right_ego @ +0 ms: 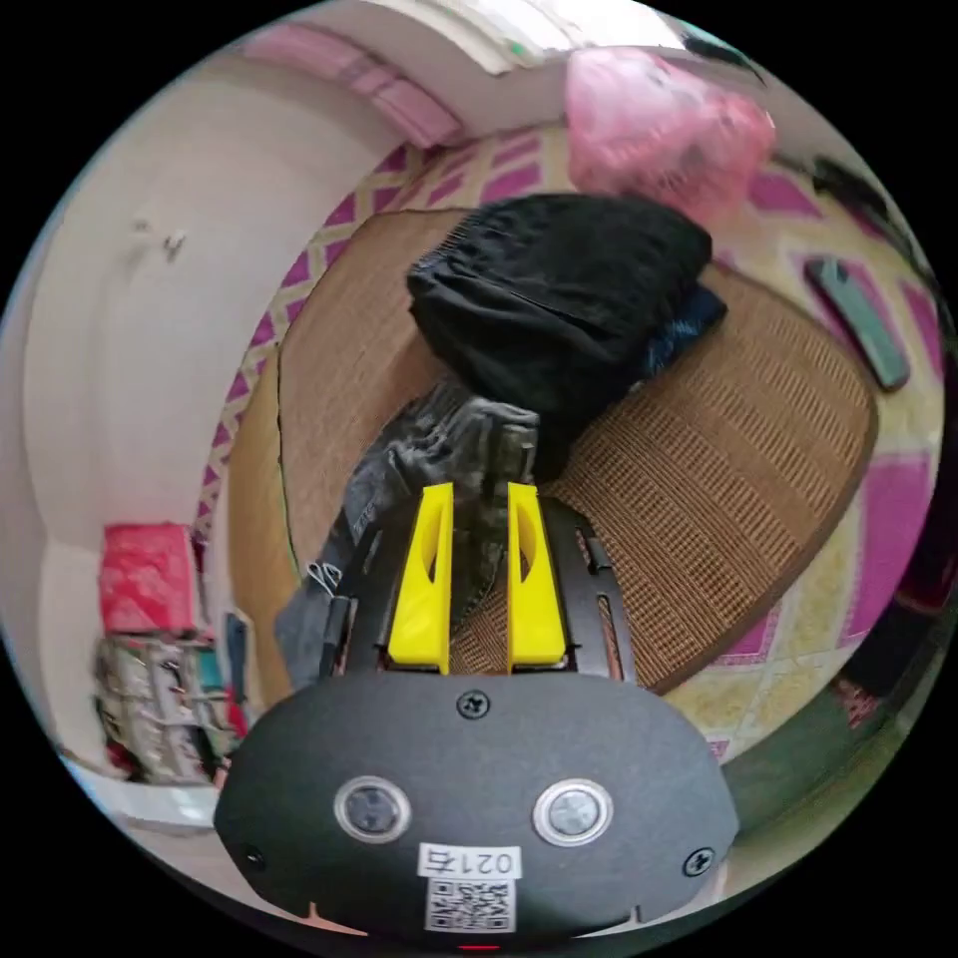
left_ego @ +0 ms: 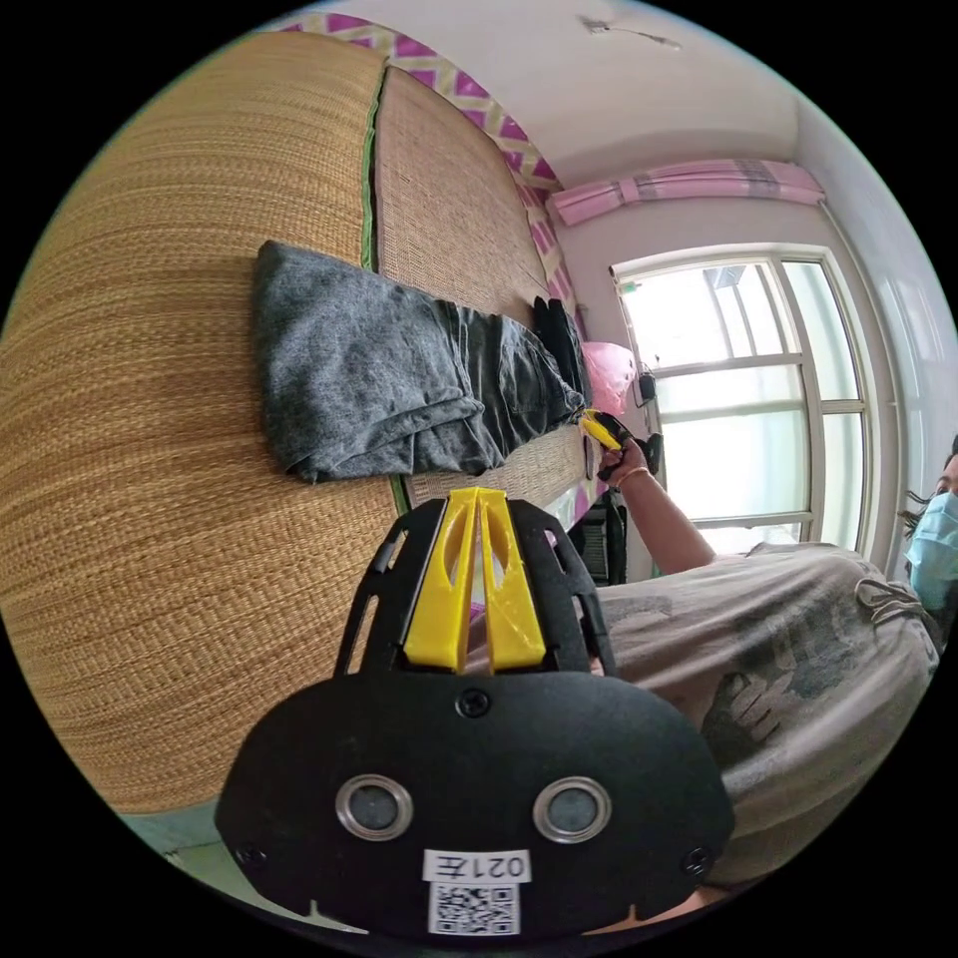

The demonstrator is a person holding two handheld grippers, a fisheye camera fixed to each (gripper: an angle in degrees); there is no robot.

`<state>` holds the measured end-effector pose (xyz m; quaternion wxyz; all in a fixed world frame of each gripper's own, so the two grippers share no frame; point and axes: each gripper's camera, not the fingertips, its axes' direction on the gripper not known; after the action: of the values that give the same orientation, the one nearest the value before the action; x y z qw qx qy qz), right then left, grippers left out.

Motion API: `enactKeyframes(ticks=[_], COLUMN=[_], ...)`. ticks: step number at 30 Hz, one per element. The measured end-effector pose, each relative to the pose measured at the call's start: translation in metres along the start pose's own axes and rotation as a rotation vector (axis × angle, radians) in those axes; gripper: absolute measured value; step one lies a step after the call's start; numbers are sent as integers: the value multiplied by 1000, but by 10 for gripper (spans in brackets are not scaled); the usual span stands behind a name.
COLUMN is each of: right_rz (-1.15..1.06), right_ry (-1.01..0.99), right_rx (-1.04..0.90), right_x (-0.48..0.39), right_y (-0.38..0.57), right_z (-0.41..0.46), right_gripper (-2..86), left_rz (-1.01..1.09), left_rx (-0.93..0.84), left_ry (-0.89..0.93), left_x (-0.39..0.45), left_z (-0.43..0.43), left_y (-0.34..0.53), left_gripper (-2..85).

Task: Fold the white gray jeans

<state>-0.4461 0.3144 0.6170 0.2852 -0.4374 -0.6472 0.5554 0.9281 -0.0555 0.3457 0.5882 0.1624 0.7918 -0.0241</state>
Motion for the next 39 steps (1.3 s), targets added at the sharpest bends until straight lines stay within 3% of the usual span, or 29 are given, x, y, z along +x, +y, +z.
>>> enactKeyframes(ticks=[3, 6, 8, 10, 16, 20, 24, 28, 39], right_rz=[-331, -471, -416, -221, 96, 180, 242, 375, 240], right_ry=[-106, -183, -184, -218, -276, -348, -174, -315, -93], right_rx=[-135, -364, -426, -470, -450, -413, -343, -377, -311], right_x=[-105, -175, -187, -175, -138, -137, -135, -126, -186], right_y=[41, 76, 82, 81, 80, 78, 81, 94, 87], right_z=[39, 107, 142, 177, 204, 195, 173, 196, 188], right_gripper=[83, 94, 109, 121, 129, 149, 134, 147, 156], left_rz=[-19, -26, -32, -35, -64, -87, -109, -104, -114], left_rx=[18, 5, 10, 26, 65, 92, 102, 79, 82], left_ry=[33, 42, 41, 46, 47, 50, 73, 85, 76], left_x=[-13, -26, -33, -38, -64, -85, -105, -114, -133], left_z=[-8, -16, -26, -39, -87, -112, -123, -126, -151], left_y=[12, 25, 34, 45, 84, 102, 110, 111, 115], left_gripper=[-9, -9, -9, -9, -10, -9, -10, -10, -10])
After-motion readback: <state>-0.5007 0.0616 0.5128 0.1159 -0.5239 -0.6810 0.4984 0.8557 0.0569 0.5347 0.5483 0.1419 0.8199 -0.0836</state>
